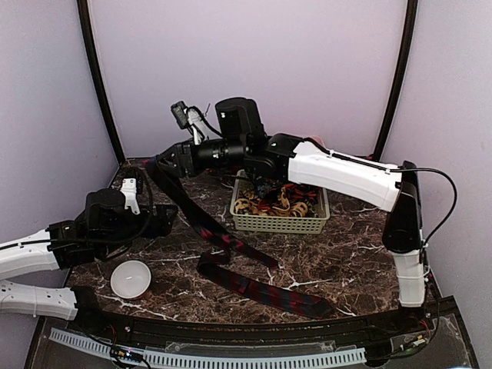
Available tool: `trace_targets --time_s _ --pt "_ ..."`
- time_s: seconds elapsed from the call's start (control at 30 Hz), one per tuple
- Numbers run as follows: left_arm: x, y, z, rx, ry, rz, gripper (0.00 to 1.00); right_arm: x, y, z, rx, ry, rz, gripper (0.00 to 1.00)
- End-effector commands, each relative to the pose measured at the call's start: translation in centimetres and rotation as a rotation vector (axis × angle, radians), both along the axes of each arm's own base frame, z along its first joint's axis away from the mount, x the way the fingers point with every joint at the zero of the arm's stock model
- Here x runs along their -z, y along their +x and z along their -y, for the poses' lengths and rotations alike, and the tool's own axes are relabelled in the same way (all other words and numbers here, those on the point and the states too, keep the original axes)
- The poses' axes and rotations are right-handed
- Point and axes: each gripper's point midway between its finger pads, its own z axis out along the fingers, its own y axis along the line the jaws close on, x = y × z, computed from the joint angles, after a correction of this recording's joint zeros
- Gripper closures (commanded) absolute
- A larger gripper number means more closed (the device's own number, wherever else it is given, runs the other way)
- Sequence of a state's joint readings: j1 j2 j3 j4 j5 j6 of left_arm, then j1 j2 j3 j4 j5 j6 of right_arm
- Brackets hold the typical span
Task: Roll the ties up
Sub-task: Put down the tie at the center of the board.
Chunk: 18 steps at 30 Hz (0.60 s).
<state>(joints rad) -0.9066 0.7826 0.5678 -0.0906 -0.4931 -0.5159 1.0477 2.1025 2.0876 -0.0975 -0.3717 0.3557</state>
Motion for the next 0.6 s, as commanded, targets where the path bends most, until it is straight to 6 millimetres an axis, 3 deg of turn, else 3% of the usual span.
trace_targets --time_s 0.0,0.07,0.1,0.2,0.3,0.4,0.43,0.57 --pt "2.2 0.6 0.7 0.075 0.103 -0.115 0.1 2.3 1.0 2.5 0.064 -0.109 -0.043 0.35" --pt "2.5 1.5 0.2 0.06 0.102 -0.151 0.1 4.3 1.8 5.2 0.119 -0.158 -0.098 0.17" --pt "2.5 1.9 0.0 0.051 0.099 -0.159 0.09 4.0 1.7 7.0 0.143 -0.162 -0.105 0.09" --pt "2.7 3.3 -1.0 0.028 0.079 -0.19 0.09 7.4 1.3 11.3 0.207 -0.251 -0.168 0.0" --pt "2.7 4.8 -2.6 -0.031 0.078 -0.21 0.09 10.9 -0.1 14.7 0.243 -0.329 -0.243 0.02" --pt "2.4 5.7 -3.3 -0.056 0.096 -0.201 0.09 14.1 -3.1 16.8 0.227 -0.362 -0.365 0.17" --pt "2.3 5.9 -3.4 -0.06 0.103 -0.197 0.09 16.5 -4.7 17.4 0.22 -0.39 -0.422 0.22" --pt "2.9 6.2 -1.6 0.021 0.09 -0.213 0.09 22.7 -10.4 17.0 0.163 -0.488 -0.551 0.34"
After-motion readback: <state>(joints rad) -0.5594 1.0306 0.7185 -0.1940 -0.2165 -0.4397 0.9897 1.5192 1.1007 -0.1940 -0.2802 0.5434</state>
